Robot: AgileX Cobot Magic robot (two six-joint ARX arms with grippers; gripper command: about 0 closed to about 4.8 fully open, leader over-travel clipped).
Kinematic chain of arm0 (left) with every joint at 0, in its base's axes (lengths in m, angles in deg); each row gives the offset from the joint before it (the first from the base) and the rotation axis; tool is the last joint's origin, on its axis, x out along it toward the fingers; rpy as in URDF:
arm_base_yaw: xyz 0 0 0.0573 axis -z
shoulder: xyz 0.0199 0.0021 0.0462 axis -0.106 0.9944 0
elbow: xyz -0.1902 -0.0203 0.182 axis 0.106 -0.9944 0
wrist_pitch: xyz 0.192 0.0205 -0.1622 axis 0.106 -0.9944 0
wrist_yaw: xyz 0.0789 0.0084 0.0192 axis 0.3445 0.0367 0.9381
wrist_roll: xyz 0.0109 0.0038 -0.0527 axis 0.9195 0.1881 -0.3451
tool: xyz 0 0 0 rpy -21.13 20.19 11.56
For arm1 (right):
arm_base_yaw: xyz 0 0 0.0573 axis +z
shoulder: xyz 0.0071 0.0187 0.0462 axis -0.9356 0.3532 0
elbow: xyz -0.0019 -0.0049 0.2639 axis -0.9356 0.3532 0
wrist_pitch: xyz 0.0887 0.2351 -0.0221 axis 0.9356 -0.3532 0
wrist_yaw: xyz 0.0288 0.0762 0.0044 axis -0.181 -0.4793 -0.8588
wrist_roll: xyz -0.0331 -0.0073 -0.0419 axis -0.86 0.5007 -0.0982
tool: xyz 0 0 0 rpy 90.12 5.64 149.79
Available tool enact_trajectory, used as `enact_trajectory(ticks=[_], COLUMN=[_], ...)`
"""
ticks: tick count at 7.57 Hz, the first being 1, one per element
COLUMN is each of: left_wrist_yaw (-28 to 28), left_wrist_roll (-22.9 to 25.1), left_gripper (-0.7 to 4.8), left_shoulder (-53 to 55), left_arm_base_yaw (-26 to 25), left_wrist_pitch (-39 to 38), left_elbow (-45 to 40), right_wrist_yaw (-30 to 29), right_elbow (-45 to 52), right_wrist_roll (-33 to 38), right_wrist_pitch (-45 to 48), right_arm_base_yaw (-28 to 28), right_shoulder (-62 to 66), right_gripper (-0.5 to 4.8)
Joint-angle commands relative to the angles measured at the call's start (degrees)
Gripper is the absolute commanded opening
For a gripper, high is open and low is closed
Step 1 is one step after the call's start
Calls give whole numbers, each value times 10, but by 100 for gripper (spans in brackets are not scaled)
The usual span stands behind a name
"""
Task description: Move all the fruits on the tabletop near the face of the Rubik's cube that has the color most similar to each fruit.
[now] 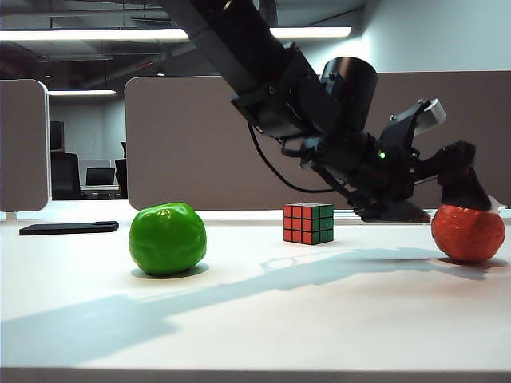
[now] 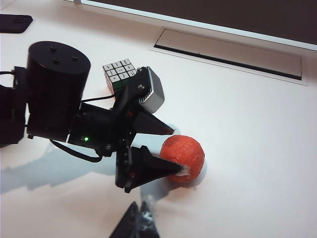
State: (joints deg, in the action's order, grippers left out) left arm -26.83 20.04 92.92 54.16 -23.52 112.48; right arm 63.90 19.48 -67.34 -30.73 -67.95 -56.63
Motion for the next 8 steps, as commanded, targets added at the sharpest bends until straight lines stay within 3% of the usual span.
enact_trajectory(ticks=[1,8], left_wrist_yaw=[14,41], left_wrist_roll=[-22,-46], left_gripper=[479,479], left_shoulder=[31,54], left_arm_base_yaw=[4,5], left_wrist_pitch=[-2,-12], left_elbow=[47,73], right_wrist_yaw=[-2,-1], right_elbow=[-2,-2], right_wrist_roll=[1,1], right_wrist_pitch=[9,7], right_arm_base_yaw=[0,0], right_shoulder=[-1,-1], right_gripper=[-1,-1])
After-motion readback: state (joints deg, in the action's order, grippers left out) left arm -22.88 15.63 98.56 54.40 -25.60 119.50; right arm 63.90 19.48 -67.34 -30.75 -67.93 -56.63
